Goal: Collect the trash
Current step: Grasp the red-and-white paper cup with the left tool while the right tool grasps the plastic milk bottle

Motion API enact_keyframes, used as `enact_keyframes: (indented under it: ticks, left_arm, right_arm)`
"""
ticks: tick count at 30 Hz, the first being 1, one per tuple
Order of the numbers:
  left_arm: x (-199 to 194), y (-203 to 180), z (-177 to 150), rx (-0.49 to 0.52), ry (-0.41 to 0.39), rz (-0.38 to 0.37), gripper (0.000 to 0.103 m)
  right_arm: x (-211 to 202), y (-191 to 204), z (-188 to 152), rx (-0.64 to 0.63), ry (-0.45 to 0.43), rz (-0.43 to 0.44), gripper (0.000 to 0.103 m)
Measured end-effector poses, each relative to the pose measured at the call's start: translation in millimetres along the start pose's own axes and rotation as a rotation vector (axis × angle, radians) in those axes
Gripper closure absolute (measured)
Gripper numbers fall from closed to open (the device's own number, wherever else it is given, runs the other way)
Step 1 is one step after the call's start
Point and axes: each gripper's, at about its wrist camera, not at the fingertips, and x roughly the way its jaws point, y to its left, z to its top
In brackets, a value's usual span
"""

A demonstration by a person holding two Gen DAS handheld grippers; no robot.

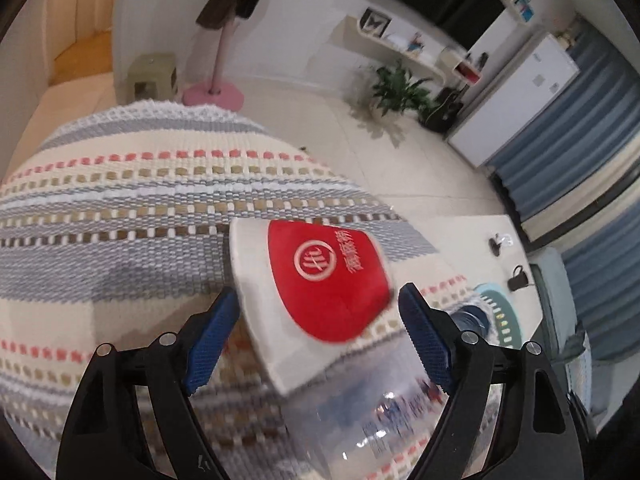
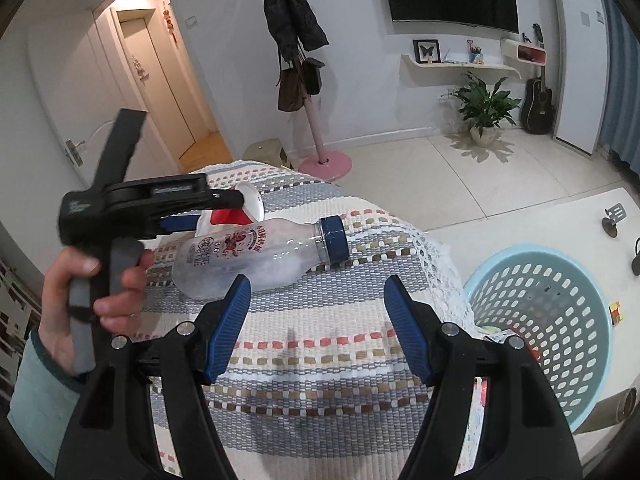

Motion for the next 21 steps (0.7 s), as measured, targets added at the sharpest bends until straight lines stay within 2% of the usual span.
enact_keyframes:
  ticks: [3, 8, 12, 18, 21]
  left_arm:
    - [5, -2, 6, 0.009, -0.009, 0.026, 0.022]
    - [6, -5, 11, 0.035, -0.029, 0.074, 0.027]
    - [-2, -5, 10, 0.064, -0.060, 0.095, 0.028]
    - [-54, 36, -14, 0.006, -0.143, 0.097, 0.028]
    - [-80, 57, -29, -0.025, -0.184, 0.110, 0.028]
  right_arm:
    - [5, -1, 3, 0.005, 0.014, 0.016, 0.038]
    - [17, 5, 6, 0.004, 0.051, 0.067, 0.037]
    - [29, 10, 12, 0.015, 0.086, 0.125, 0.029]
    - [61, 10, 27, 0.090, 0.170, 0.212, 0.029]
    - [80, 10, 38, 0.124, 0.206, 0.212, 0.026]
